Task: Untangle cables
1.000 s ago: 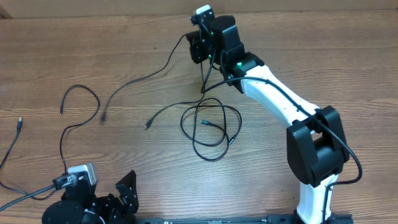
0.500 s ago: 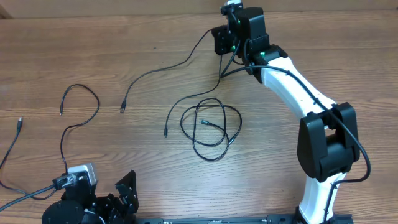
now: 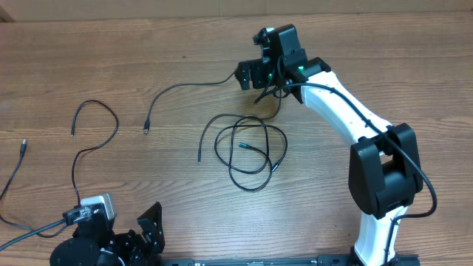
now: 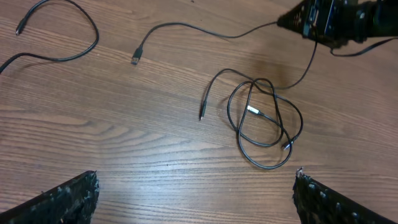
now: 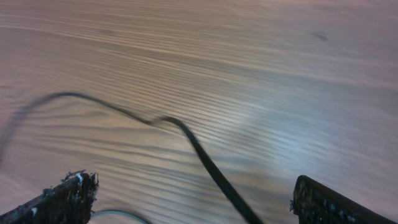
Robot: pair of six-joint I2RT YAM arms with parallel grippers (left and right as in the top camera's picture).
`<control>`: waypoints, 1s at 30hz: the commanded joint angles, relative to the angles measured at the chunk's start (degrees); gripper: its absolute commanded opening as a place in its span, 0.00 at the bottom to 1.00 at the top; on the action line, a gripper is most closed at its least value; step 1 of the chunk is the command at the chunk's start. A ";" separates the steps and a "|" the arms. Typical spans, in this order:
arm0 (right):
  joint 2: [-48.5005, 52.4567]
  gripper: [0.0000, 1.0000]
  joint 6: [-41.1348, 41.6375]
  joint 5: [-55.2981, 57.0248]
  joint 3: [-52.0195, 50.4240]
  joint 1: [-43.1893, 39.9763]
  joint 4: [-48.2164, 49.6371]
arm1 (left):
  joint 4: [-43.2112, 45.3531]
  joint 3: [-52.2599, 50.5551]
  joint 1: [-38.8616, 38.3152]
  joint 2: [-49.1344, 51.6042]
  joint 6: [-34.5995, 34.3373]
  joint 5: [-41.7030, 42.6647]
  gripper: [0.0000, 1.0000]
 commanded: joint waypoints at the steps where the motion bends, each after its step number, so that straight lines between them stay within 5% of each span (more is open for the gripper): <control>1: -5.49 1.00 5.01 14.49 0.94 -0.20 -2.23 | 0.04 0.07 -0.33 -0.22 1.51 -0.76 0.99; 12: -23.34 1.00 19.65 34.10 0.94 -1.29 -20.52 | 0.04 0.07 -0.33 -0.22 1.51 -0.76 0.99; 23: -35.85 1.00 33.75 30.97 0.94 -1.66 -51.10 | 0.04 0.07 -0.33 -0.22 1.51 -0.76 0.99; 30: -38.56 1.00 34.62 28.22 0.92 -1.66 -58.27 | 0.94 0.07 -0.33 -0.22 1.49 -0.79 0.99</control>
